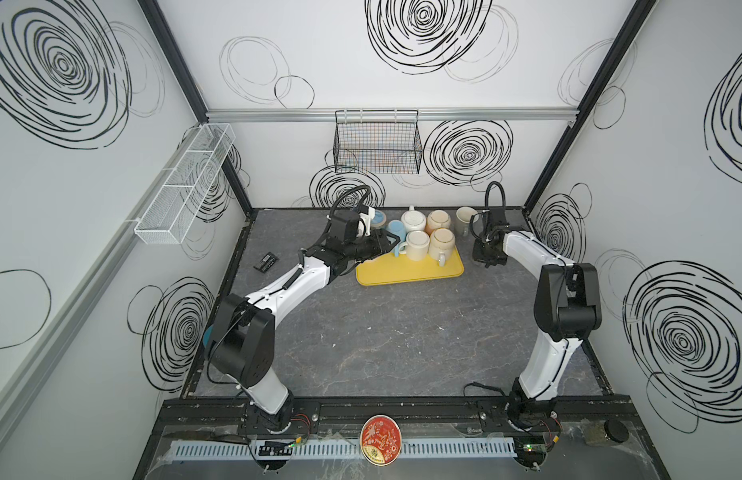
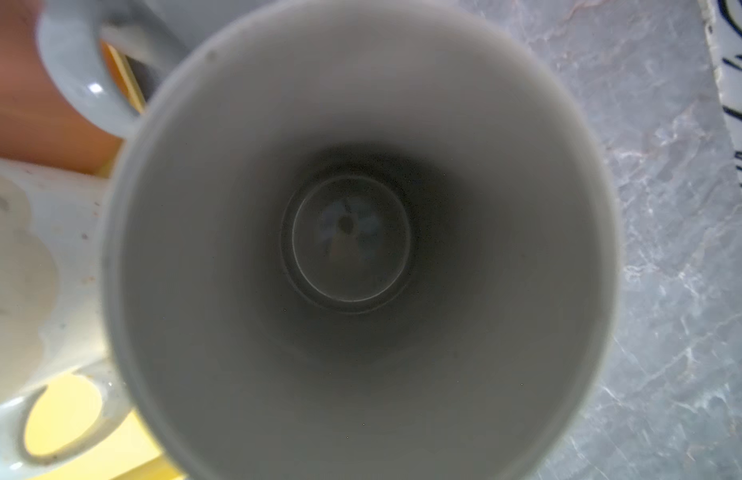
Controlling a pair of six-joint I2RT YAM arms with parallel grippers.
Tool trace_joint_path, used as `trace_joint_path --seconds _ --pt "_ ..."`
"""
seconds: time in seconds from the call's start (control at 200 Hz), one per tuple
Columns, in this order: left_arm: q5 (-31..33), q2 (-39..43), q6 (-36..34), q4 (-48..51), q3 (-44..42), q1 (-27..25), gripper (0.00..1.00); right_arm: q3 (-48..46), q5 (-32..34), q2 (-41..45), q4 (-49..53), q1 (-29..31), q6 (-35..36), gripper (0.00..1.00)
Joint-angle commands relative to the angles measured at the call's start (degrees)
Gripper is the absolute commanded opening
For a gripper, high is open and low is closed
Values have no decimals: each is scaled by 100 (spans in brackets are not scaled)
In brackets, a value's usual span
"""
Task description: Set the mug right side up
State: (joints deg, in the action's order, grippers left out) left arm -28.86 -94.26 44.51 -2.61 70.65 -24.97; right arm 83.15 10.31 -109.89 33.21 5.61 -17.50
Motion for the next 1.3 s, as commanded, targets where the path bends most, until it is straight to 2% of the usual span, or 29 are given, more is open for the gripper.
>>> trace_joint_path --seconds 0.0,0.305,0.56,0.76,0.996,1.156,1.296 --pt "116 231 -136 45 -60 1 45 397 47 -118 -499 117 183 0" --pt "249 293 -118 60 -119 -26 45 615 -30 -303 -368 283 194 0" --pt "393 399 -100 54 -227 -71 46 632 -268 -197 -330 291 176 28" --pt "663 485 -389 411 -160 -70 47 764 -364 10 46 297 159 41" --pt "1133 471 -785 989 78 -145 48 638 -544 616 383 339 -40 45" --pt "1739 208 -1275 1704 562 -523 48 510 -664 1008 526 466 -228 46" --pt "2294 -117 -1563 1976 851 -947 50 343 -744 1112 377 887 -217 47"
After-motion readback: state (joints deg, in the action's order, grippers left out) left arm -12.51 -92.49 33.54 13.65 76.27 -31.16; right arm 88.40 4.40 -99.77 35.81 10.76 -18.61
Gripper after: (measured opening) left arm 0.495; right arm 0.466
